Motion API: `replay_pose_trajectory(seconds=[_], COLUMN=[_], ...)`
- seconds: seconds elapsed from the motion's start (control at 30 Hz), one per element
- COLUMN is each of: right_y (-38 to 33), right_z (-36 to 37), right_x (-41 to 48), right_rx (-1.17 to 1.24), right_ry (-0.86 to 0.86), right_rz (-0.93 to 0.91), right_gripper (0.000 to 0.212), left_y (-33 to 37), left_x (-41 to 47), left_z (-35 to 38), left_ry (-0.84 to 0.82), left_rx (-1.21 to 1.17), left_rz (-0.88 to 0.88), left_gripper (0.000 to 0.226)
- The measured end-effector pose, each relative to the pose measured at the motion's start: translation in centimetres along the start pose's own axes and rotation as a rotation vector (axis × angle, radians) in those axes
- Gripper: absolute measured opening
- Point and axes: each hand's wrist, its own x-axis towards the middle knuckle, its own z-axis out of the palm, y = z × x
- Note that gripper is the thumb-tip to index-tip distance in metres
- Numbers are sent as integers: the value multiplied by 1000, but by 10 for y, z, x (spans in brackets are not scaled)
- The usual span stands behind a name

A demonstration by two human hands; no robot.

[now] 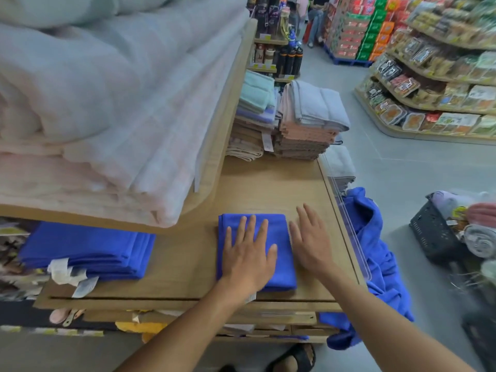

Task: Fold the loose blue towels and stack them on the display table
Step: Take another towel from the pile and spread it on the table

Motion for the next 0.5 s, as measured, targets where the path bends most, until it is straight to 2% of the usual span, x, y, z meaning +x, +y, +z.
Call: replay_pose_trajectory(seconds=[0.07,0.13,0.23,0.5], right_y=[15,21,25,25], right_z=[0,7,13,15], right_x=[4,2,3,6], right_rx=[-226,-339,-382,-375], right_ry=[-44,-94,-70,-26], right_rz=[41,40,38,51], right_gripper=[64,72,79,76], left_y=[13,12,-2,-58], left_x=[-3,-2,23,152], left_z=[5,12,13,-8], left_ry=[-59,-89,-80,-118], left_rx=[19,90,138,150], left_rz=[5,8,14,24], left_gripper=[75,76,77,72])
